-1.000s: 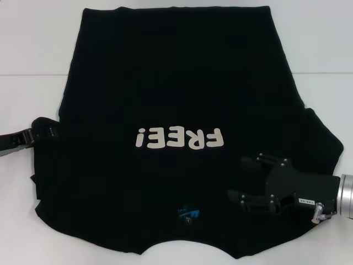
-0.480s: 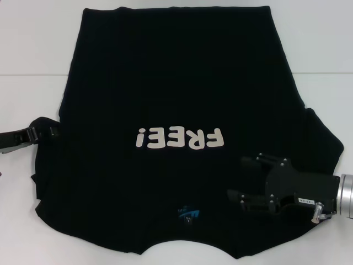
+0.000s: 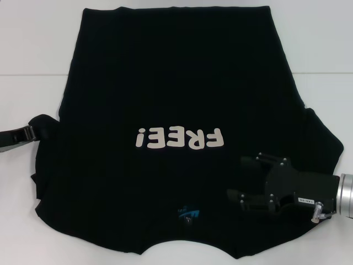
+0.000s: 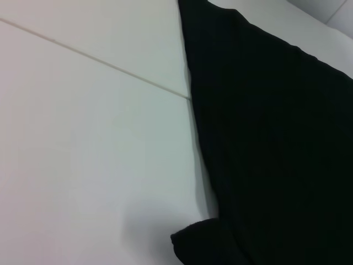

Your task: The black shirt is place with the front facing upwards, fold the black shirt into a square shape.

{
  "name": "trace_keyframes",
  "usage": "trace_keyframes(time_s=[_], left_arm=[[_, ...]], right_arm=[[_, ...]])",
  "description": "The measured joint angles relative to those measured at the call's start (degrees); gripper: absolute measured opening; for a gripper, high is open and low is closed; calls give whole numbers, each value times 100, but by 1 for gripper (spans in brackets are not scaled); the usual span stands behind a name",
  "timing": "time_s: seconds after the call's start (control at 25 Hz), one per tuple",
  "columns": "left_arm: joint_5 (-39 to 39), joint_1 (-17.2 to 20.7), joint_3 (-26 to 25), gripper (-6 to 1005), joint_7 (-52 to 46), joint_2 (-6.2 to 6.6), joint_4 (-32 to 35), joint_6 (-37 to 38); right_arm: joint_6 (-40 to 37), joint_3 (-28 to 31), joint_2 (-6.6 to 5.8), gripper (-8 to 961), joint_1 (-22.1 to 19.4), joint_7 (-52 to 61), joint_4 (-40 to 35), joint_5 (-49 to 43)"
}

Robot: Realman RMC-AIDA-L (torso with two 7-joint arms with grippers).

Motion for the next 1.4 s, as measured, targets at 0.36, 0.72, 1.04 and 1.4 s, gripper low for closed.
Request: trace_keyframes(time_s=[0.36, 0.72, 1.04, 1.4], left_arm=[[37, 0, 0, 25, 6, 0, -1, -6], [43, 30, 0, 26, 9, 25, 36, -65], [43, 139, -19, 25, 9, 122, 156, -85], [52, 189, -69, 22, -46, 155, 416, 225]], right_arm=[[-3, 0, 0, 895, 7, 0, 0, 0], [-10, 0, 0, 895, 17, 0, 0, 1], [-10, 23, 0, 896, 12, 0, 0, 10], [-9, 53, 0, 895, 8, 0, 0, 10]])
